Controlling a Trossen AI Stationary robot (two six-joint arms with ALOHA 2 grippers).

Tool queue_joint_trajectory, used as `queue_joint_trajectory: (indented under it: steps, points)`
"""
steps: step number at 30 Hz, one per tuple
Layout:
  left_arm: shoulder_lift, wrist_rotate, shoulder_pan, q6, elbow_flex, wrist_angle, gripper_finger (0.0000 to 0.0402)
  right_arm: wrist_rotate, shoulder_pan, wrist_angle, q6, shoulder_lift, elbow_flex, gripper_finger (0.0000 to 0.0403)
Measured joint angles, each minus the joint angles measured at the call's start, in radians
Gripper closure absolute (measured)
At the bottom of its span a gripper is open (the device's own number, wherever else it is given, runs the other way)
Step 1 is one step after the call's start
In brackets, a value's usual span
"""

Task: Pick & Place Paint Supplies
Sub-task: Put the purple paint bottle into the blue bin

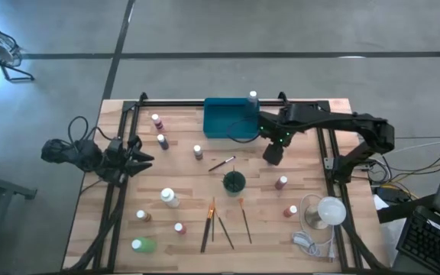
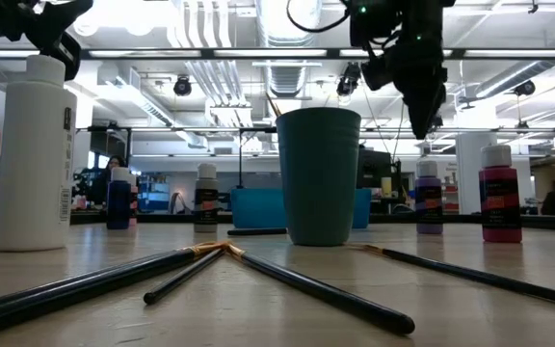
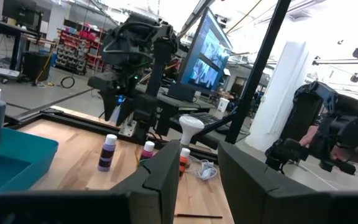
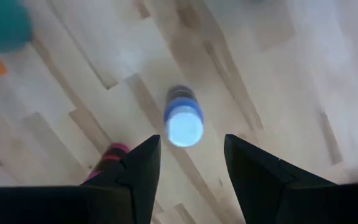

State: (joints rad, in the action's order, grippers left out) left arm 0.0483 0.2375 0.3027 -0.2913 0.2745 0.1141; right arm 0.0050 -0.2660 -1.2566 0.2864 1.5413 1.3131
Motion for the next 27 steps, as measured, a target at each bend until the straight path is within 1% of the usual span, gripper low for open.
queue_joint_trajectory:
  steps: [4, 9, 13, 22, 27]
  points:
    - [0.0, 0.0, 0.0, 0.0, 0.0, 0.0, 0.0284, 0.002, 0.0, -0.001, 0.051, 0.006, -0.005, 0.0214]
    - [0.0, 0.0, 0.0, 0.0, 0.0, 0.0, 0.0284, 0.0, 0.0, -0.002, 0.055, 0.007, -0.018, 0.019]
    - [0.0, 0.0, 0.0, 0.0, 0.0, 0.0, 0.0285, 0.0, 0.0, 0.01, 0.056, 0.012, -0.035, 0.0182]
    - [0.0, 0.0, 0.0, 0.0, 0.0, 0.0, 0.0285, -0.005, 0.002, 0.094, 0.063, 0.012, -0.128, 0.0202]
    - [0.0, 0.0, 0.0, 0.001, 0.0, 0.0, 0.0284, -0.033, 0.007, 0.151, 0.072, 0.012, -0.177, 0.0214]
